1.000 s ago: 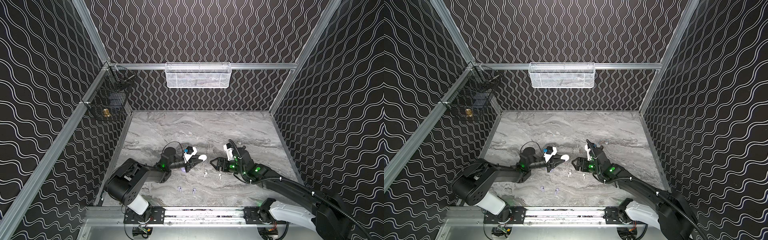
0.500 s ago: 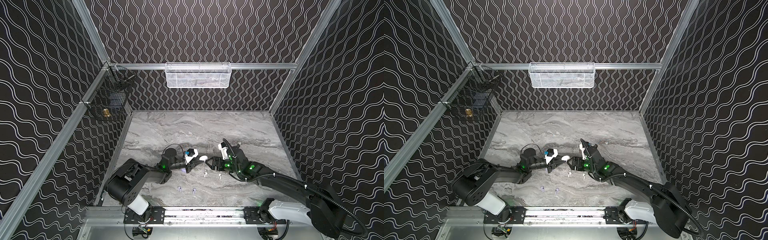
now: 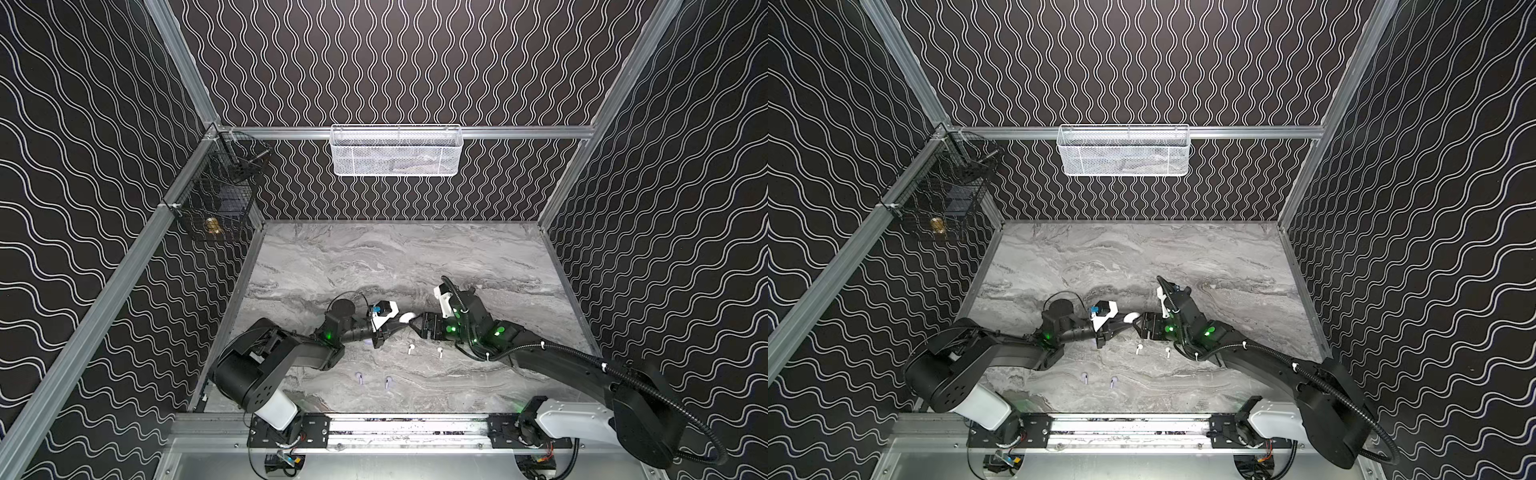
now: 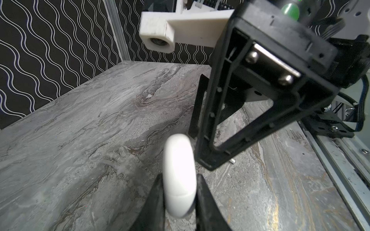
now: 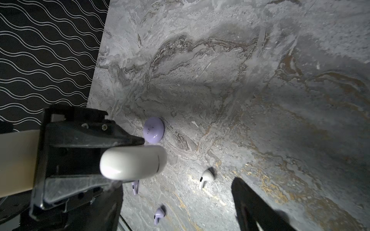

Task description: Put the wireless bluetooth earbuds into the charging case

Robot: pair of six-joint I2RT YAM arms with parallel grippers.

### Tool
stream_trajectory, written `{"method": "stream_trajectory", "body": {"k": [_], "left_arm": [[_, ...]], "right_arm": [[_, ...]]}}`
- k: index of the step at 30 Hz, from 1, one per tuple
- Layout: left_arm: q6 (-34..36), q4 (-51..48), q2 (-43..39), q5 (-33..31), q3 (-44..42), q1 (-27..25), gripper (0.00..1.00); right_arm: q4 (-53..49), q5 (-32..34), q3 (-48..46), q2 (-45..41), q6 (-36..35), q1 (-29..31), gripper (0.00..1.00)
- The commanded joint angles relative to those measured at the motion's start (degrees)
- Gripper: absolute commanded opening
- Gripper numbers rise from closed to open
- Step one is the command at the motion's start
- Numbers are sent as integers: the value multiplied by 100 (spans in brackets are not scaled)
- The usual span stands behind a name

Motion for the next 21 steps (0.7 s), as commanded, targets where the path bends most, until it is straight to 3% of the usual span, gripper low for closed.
{"method": "stream_trajectory", "body": {"k": [1, 21], "left_arm": [[147, 185, -28, 156, -10, -36, 15], [190, 185, -52, 226, -37, -65, 15]], "right_arm": [[34, 245, 101, -22, -20, -11, 86], [-158, 487, 230, -183, -178, -68, 86]]}}
